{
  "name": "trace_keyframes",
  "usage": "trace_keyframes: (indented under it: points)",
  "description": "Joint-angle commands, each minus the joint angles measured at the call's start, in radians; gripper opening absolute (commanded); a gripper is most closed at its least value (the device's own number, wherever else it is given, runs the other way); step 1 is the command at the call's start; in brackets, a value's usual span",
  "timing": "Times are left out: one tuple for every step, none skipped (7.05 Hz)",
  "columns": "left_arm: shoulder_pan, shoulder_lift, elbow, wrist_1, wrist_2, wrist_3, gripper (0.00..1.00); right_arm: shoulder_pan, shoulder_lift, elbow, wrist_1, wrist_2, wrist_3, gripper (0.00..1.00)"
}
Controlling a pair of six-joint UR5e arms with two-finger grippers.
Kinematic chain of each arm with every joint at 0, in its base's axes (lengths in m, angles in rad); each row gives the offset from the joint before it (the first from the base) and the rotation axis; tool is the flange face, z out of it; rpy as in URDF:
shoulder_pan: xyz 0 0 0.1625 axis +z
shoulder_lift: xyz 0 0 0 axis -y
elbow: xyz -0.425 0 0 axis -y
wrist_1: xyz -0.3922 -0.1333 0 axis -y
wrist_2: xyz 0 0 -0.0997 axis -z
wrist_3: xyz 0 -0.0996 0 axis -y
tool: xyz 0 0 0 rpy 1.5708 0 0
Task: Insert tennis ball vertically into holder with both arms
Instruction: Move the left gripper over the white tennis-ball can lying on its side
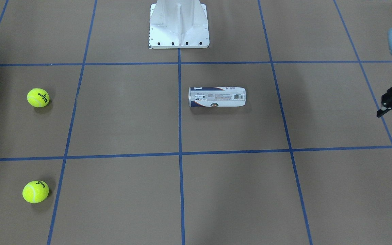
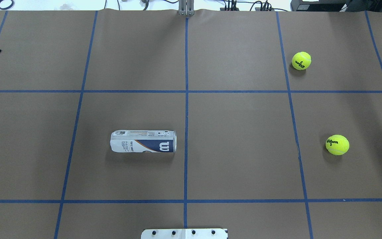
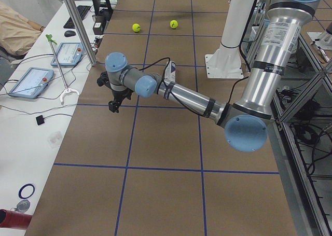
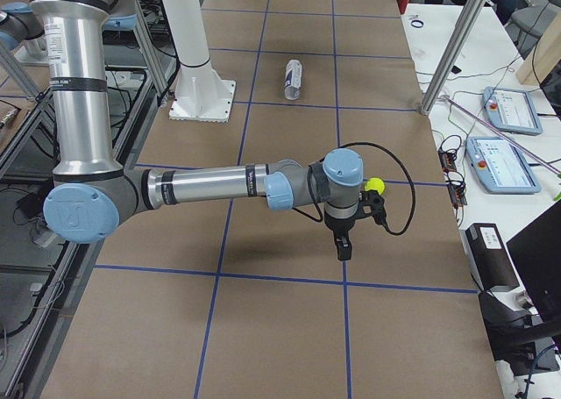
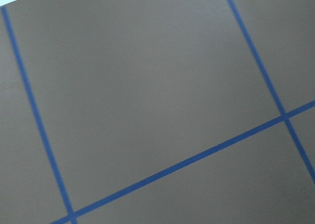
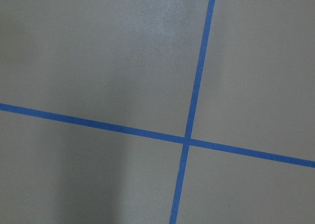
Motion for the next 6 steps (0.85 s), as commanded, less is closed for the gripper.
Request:
trace_keyframes:
  points:
    - [0.155,-0.096,0.000,-0.122,0.006,-0.004,0.99,0.000,0.005,0.000,0.000,0.000,0.001,1.00]
    - [0.215,-0.122,0.000,-0.176,0.011,-0.003,0.99,0.000,0.006,0.000,0.000,0.000,0.002,1.00]
    - [0.284,-0.162,-0.005,-0.221,0.135,0.001,0.99,0.000,0.008,0.000,0.000,0.000,0.002,1.00]
    - [0.397,-0.176,-0.026,-0.233,0.229,0.001,0.99,0.000,0.008,0.002,0.000,0.000,0.002,1.00]
    - [0.477,-0.223,-0.031,-0.233,0.279,0.001,0.99,0.000,0.009,0.002,0.000,0.000,0.002,1.00]
    - [0.530,-0.249,-0.039,-0.233,0.293,-0.013,1.00,0.000,0.009,0.002,0.000,0.002,0.004,1.00]
